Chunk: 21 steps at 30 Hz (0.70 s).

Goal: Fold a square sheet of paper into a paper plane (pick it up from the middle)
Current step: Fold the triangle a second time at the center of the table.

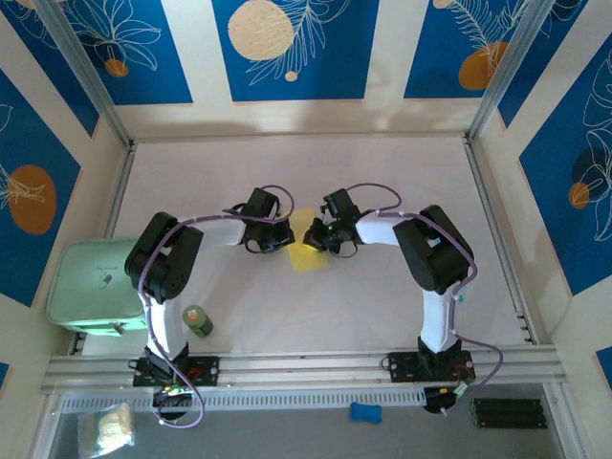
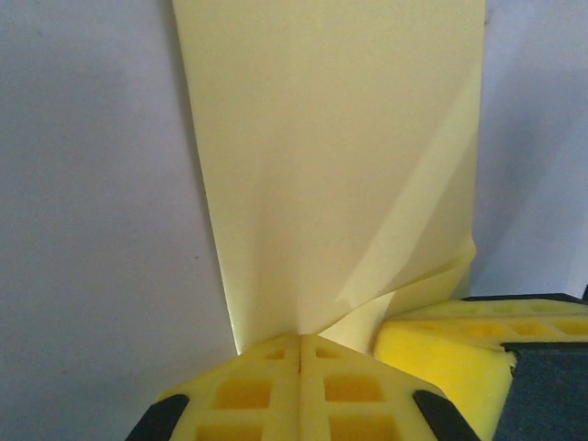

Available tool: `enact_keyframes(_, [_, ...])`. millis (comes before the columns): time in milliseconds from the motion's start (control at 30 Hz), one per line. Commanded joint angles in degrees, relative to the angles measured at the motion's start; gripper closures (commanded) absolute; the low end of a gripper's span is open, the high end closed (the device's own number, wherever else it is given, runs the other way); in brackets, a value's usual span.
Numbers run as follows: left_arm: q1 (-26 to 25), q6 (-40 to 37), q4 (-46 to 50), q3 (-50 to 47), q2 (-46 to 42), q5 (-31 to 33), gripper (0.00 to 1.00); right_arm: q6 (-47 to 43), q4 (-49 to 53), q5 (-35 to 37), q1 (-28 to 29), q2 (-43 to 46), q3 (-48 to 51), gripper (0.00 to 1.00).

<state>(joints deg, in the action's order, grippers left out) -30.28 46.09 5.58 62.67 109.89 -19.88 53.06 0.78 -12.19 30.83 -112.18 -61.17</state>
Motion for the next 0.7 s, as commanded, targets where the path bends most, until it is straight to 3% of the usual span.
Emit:
enact_keyframes(0, [0.0, 0.9, -0.2, 0.9, -3.1, -1.8, 0.92, 2.0, 5.1, 3.6, 0.2, -1.3, 3.1, 0.99])
enact_keyframes(133, [-0.6, 5.1, -4.4, -3.7, -6.9, -3.0, 0.87, 3.6, 5.1, 5.1, 0.8, -1.4, 4.0, 1.0])
enact_keyframes(333, [-2.6, 12.5, -10.8, -12.4, -11.1, -3.9, 0.86, 6.1, 5.3, 6.8, 1.6, -1.7, 5.0, 1.0])
enact_keyframes(667, [-5.4, 14.7, -12.3, -12.9, -8.6, -5.2, 0.86, 6.7, 5.6, 7.2, 1.6, -1.8, 5.1, 1.0])
